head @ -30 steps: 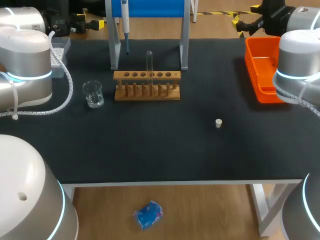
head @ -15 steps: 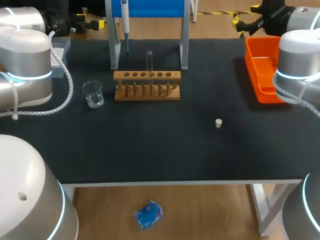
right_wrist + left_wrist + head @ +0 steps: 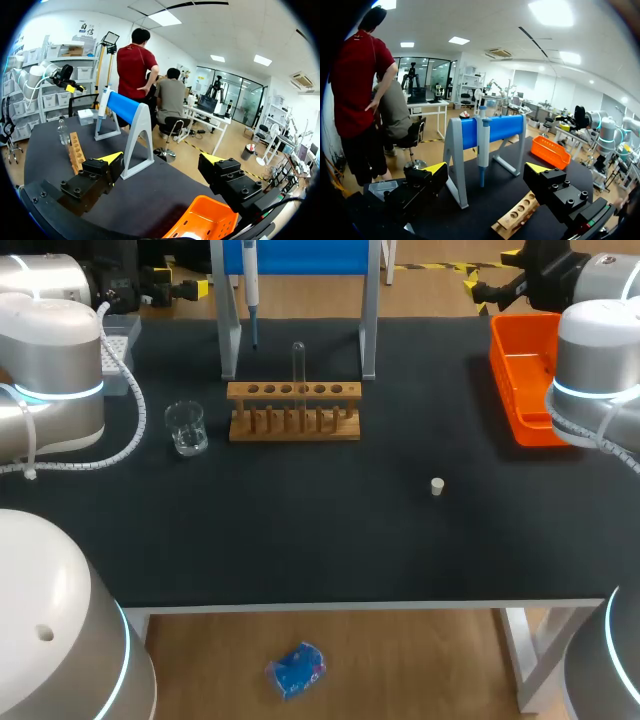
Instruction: Invert the test tube, pick up the pipette, mount the tip to pipette, aspirate from beaker and dispense into the tube, eject the tip, return the pipette, and cap with the stopper.
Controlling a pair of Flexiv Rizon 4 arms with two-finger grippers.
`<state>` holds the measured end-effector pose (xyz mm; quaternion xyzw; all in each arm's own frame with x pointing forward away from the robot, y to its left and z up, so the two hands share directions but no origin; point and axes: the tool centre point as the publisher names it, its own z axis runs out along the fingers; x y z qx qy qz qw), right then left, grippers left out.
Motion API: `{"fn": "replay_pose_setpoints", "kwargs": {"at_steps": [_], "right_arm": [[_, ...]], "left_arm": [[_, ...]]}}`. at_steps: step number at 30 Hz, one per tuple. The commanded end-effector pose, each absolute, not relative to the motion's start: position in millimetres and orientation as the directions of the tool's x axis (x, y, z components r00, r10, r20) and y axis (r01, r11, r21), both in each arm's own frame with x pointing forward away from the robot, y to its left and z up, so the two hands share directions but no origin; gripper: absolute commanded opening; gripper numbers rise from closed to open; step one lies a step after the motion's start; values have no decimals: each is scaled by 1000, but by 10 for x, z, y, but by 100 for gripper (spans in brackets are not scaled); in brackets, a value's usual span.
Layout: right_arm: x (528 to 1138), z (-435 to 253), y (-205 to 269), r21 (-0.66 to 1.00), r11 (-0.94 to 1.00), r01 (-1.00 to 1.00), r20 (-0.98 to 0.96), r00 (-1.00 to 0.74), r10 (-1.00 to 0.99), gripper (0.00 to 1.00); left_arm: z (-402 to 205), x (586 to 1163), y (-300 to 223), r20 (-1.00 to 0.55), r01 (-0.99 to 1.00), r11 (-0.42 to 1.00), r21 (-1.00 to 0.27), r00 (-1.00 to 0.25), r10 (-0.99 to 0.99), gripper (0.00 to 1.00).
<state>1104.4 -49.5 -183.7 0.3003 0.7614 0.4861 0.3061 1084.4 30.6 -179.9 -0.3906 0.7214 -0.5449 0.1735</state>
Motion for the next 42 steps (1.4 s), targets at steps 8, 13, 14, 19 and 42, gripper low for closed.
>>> {"fn": "replay_pose_setpoints", "kwargs": {"at_steps": [8,13,14,19,42], "right_arm": [[11045,-1837,-501,924,347,160,-173,-633,754,100],[11045,-1837,-501,924,347,160,-173,-633,754,100],[11045,-1837,-501,924,347,160,-173,-633,754,100],[11045,-1837,-501,924,347,160,-173,-633,754,100],[10280,-1820,223,977,212,-33,-128,-881,456,100]], "left_arm": [[-1816,10836,303,174,-369,97,-924,-634,-754,100],[-1816,10836,303,174,-369,97,-924,-634,-754,100],[-1816,10836,303,174,-369,97,-924,-634,-754,100],[-1816,10836,303,174,-369,97,-924,-634,-754,100],[-1816,10836,303,174,-369,97,-924,-634,-754,100]]}}
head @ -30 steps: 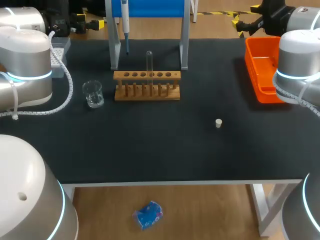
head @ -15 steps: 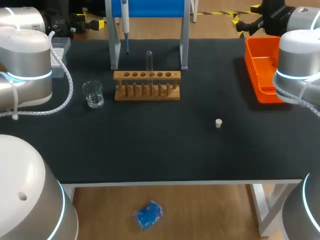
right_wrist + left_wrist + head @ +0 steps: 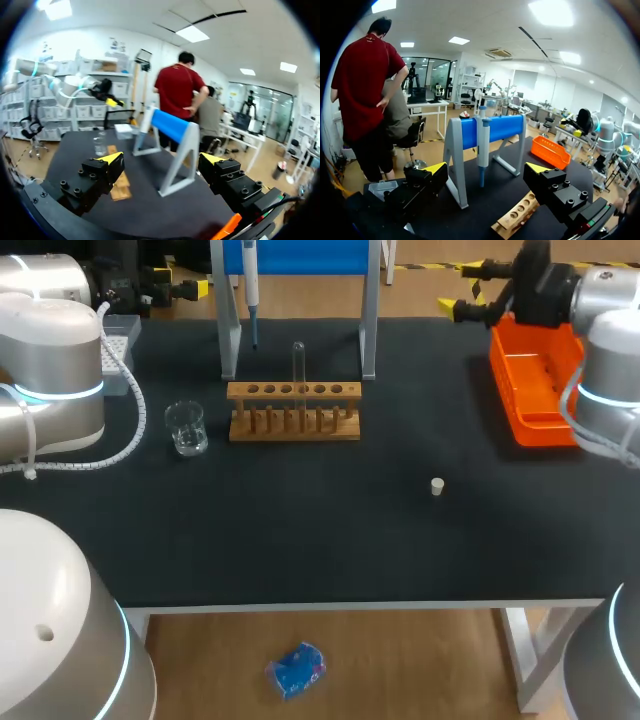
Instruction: Invert the test tube, pick up the pipette, mount the tip to pipette, aspirate from beaker and dispense into the tube, eject the tip, return the pipette, and cap with the stopper.
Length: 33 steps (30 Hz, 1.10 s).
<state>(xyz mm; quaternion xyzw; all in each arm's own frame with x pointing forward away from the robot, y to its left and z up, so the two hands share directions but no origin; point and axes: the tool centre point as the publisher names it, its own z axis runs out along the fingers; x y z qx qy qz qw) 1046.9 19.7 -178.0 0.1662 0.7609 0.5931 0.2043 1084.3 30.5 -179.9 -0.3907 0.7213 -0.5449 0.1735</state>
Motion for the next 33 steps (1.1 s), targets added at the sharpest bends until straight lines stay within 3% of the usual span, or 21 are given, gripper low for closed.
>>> {"fn": "replay_pose_setpoints", "kwargs": {"at_steps": [1,14,20,26,33], "right_arm": [[10233,-1834,259,976,213,-40,-132,-888,440,100],[10058,-1894,351,969,235,-79,-169,-904,392,100],[10058,-1894,351,969,235,-79,-169,-904,392,100],[10058,-1894,351,969,235,-79,-169,-904,392,100],[10058,-1894,351,969,235,-79,-169,-904,392,100]], "left_arm": [[-1816,10836,303,174,-369,97,-924,-634,-754,100],[-1816,10836,303,174,-369,97,-924,-634,-754,100],[-1615,10192,-12,56,-232,221,-947,-799,-598,100],[-1633,9745,-112,18,-196,290,-937,-854,-519,100],[-1659,9723,-119,10,-203,312,-928,-852,-524,100]]}}
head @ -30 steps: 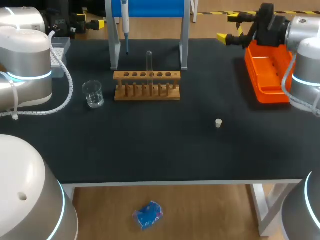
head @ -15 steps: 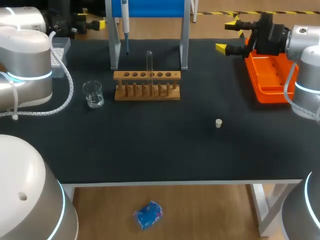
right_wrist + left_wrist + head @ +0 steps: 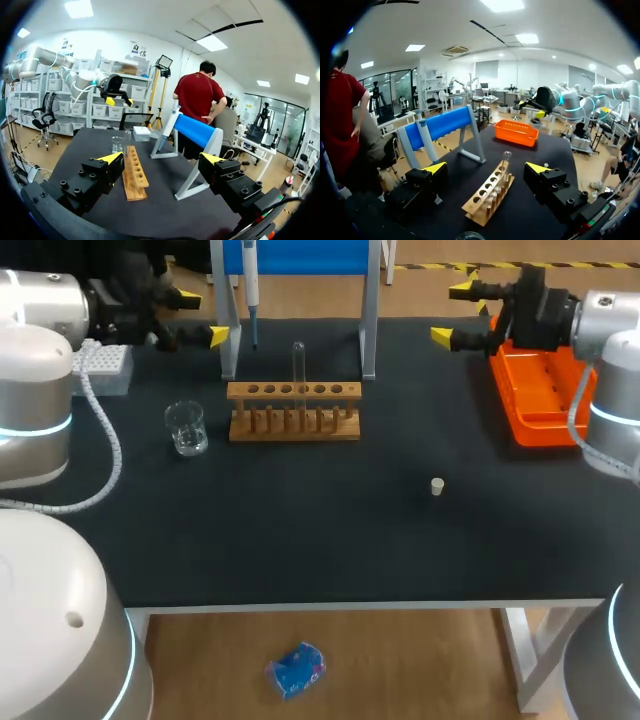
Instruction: Invert the test tube, pick up the pipette, mount the tip to pipette, aspirate from beaker and dispense into the tube, eject the tip, return the pipette, and cap with the stopper.
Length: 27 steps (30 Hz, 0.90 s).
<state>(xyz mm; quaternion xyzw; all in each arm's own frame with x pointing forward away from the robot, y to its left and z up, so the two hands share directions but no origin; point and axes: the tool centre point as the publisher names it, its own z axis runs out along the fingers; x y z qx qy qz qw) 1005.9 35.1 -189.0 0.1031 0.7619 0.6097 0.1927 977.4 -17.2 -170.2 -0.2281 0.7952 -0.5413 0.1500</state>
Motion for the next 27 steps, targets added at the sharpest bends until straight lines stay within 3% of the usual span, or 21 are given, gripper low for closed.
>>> {"fn": "replay_pose_setpoints", "kwargs": {"at_steps": [1,27], "right_arm": [[10058,-1894,351,969,235,-79,-169,-904,392,100],[10058,-1894,351,969,235,-79,-169,-904,392,100]], "left_arm": [[-1659,9723,-119,10,-203,312,-928,-852,-524,100],[-2084,9608,-282,-29,-121,395,-911,-935,-355,100]]}}
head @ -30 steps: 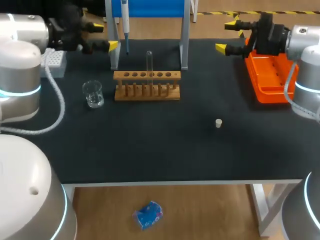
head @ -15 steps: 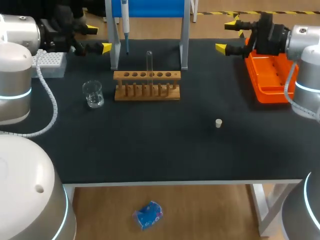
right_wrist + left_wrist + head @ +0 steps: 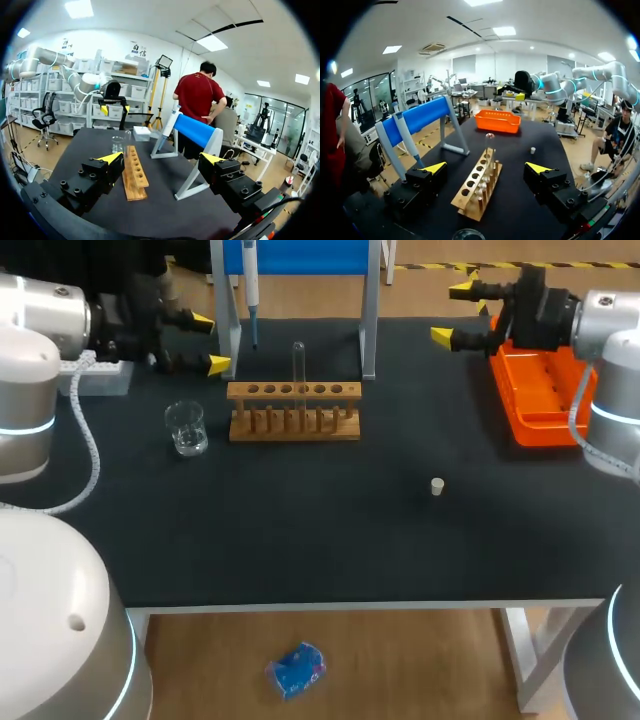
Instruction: Invert the test tube, pick up the pipette, mount the tip to pipette, aspirate from beaker and dispense into the tube, eject the tip, return the pipette, and cap with the stopper.
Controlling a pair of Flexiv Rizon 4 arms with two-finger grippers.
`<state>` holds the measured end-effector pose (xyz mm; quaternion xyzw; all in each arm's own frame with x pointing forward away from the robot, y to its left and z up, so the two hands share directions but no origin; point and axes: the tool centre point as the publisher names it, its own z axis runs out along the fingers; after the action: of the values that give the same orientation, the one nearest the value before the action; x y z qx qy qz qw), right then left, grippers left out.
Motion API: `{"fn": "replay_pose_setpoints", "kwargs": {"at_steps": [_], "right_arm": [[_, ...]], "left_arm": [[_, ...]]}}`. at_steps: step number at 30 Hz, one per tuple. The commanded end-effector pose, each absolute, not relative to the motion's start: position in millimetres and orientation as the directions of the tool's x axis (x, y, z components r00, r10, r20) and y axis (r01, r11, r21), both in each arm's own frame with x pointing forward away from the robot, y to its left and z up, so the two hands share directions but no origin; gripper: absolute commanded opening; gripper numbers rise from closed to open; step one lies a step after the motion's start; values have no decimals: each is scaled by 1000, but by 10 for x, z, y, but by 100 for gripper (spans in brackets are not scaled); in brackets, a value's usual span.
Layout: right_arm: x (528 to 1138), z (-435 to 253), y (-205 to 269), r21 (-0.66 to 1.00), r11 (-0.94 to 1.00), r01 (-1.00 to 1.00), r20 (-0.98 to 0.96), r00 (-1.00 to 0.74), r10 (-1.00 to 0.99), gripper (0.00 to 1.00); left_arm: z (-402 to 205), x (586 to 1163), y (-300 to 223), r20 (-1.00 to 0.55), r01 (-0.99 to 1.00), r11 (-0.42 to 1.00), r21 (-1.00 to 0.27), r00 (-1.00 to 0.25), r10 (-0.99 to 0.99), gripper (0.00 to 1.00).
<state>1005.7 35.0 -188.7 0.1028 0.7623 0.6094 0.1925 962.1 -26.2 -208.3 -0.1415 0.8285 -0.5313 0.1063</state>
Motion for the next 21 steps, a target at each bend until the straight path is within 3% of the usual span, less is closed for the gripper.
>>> {"fn": "replay_pose_setpoints", "kwargs": {"at_steps": [1,8,21], "right_arm": [[10058,-1894,351,969,235,-79,-169,-904,392,100],[10038,-1970,441,966,243,-91,-175,-920,351,100],[9785,-2320,1540,962,153,-225,-232,-972,35,100]], "left_arm": [[-2084,9608,-282,-29,-121,395,-911,-935,-355,100],[-2084,9608,-282,-29,-121,395,-911,-935,-355,100],[-2084,9608,-282,-29,-121,395,-911,-935,-355,100]]}}
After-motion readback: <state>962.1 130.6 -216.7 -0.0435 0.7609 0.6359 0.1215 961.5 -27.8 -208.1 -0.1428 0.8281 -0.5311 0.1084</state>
